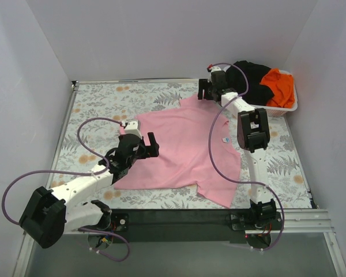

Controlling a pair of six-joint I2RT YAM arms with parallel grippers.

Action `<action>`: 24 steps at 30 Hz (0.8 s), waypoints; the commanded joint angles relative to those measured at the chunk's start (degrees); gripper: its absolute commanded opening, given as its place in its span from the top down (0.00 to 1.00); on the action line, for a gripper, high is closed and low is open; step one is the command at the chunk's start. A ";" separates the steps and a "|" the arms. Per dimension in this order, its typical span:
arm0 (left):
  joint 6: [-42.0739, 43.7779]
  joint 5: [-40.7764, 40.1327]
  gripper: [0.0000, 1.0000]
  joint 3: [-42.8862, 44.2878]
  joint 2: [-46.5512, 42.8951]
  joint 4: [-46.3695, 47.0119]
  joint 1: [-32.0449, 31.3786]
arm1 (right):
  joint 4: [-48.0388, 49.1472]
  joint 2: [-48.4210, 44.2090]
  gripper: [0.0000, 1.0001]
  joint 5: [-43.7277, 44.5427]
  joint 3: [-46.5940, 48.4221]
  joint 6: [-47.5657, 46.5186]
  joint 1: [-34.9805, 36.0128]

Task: Fold and stack the t-shirts
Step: Flatten the tshirt out

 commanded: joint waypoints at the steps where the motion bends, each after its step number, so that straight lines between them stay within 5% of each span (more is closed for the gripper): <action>1: 0.52 -4.68 0.02 2.06 -0.09 -0.01 -0.11 | 0.72 -1.32 0.33 -1.24 2.98 -2.43 -1.40; 7: 0.69 -8.31 0.02 5.14 1.14 -3.00 4.27 | 5.46 -11.16 0.24 -5.29 -5.89 -4.37 0.26; 15: -0.80 -0.48 0.02 3.56 -0.26 -1.85 17.44 | 13.20 -27.07 0.25 -7.14 -26.07 -4.90 5.09; 24: -4.05 3.12 0.02 2.68 1.58 -2.47 26.24 | 18.82 -42.01 0.28 -2.83 -48.25 -7.08 21.87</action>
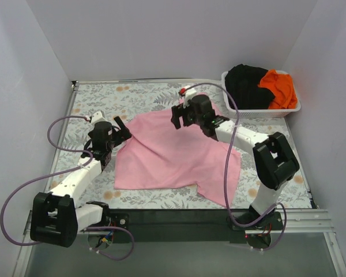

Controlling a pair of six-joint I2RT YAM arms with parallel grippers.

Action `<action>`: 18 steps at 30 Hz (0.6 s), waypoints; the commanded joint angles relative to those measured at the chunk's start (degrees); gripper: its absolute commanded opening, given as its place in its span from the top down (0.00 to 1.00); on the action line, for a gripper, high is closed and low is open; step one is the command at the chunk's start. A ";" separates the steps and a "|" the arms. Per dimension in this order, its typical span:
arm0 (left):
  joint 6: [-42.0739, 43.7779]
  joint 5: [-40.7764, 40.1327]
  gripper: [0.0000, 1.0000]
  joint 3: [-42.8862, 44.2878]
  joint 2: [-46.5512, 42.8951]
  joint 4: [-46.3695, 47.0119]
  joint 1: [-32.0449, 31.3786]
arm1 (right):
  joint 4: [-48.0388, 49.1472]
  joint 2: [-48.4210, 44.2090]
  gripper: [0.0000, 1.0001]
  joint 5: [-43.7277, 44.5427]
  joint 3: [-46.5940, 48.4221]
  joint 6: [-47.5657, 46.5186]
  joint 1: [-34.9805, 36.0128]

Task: Fold and stack the t-shirts
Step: Flatten the tshirt out

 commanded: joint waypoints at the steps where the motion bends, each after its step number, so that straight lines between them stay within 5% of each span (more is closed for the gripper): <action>1: -2.85 1.12 0.02 -1.27 -0.06 -0.37 2.84 | 4.03 -4.51 0.28 3.54 -7.28 -2.46 7.21; 9: -7.43 -2.41 0.02 -2.42 -3.75 -1.51 9.26 | 12.11 -12.00 0.31 4.35 -20.82 -0.79 28.04; 18: -8.83 -0.91 0.02 -4.97 -7.17 -1.42 9.79 | 19.32 1.26 0.33 2.77 -13.80 -2.28 41.85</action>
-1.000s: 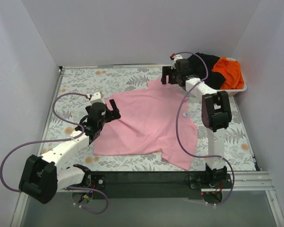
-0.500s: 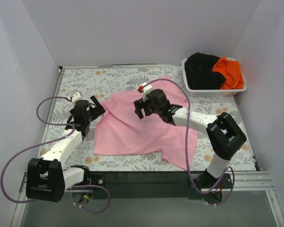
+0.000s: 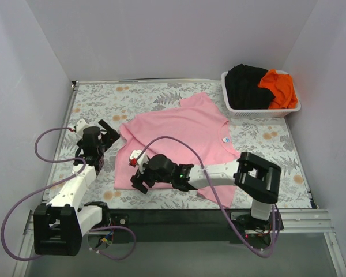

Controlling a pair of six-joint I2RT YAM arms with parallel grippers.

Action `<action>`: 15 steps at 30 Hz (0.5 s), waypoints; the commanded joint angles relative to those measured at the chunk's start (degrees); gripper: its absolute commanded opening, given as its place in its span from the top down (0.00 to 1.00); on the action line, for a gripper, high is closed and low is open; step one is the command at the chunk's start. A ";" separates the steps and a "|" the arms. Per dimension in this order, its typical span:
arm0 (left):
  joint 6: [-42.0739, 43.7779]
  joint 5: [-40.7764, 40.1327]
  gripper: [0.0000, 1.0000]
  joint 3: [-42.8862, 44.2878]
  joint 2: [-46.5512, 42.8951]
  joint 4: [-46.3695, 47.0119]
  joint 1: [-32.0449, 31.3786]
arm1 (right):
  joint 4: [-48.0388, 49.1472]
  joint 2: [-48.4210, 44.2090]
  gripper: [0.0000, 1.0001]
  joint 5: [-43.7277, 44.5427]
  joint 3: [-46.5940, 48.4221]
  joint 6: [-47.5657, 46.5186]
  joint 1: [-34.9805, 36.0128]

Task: Fold and stack the t-shirts
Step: Flatten the tshirt out

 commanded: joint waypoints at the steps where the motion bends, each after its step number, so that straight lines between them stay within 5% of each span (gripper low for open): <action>1: -1.25 -0.34 0.02 -0.77 -2.57 -0.72 0.33 | 6.69 6.77 0.33 -0.31 5.56 -1.32 2.93; 15: -1.16 -0.96 0.02 -0.68 -1.69 -0.99 0.42 | 14.61 17.43 0.36 -3.56 12.70 -4.32 5.40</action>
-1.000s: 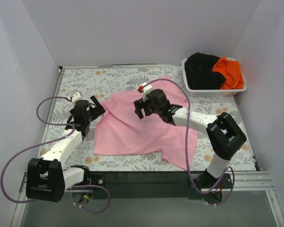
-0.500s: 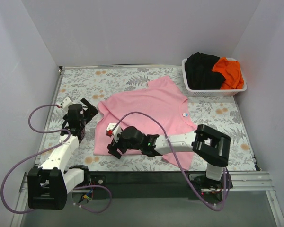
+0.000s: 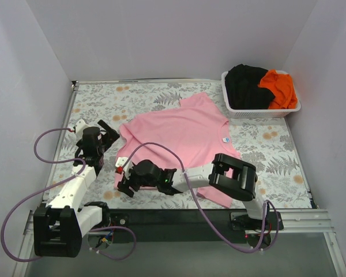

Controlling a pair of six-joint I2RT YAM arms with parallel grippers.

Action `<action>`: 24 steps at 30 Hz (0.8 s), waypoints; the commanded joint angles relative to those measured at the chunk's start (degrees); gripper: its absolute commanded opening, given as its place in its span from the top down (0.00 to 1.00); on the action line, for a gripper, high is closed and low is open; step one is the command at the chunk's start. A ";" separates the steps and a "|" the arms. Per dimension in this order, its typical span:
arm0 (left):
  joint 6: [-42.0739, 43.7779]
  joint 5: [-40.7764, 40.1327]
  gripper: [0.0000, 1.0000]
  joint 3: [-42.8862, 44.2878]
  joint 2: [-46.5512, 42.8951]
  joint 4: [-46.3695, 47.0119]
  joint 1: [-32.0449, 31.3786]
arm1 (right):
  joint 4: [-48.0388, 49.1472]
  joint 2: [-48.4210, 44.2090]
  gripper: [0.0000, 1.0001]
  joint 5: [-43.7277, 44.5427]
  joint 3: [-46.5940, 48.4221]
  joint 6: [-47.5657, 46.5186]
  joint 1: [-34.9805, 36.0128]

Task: Fold and stack the t-shirts
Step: Flatten the tshirt out

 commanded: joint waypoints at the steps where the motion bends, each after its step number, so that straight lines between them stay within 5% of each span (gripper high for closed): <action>1: -0.18 -0.70 0.02 -0.40 -0.38 0.01 0.42 | 5.21 3.20 0.37 -2.95 2.71 -1.26 1.20; 24: 0.79 -0.08 0.02 -0.66 -0.55 0.98 0.68 | 11.54 11.56 0.46 -0.41 5.87 -8.81 2.88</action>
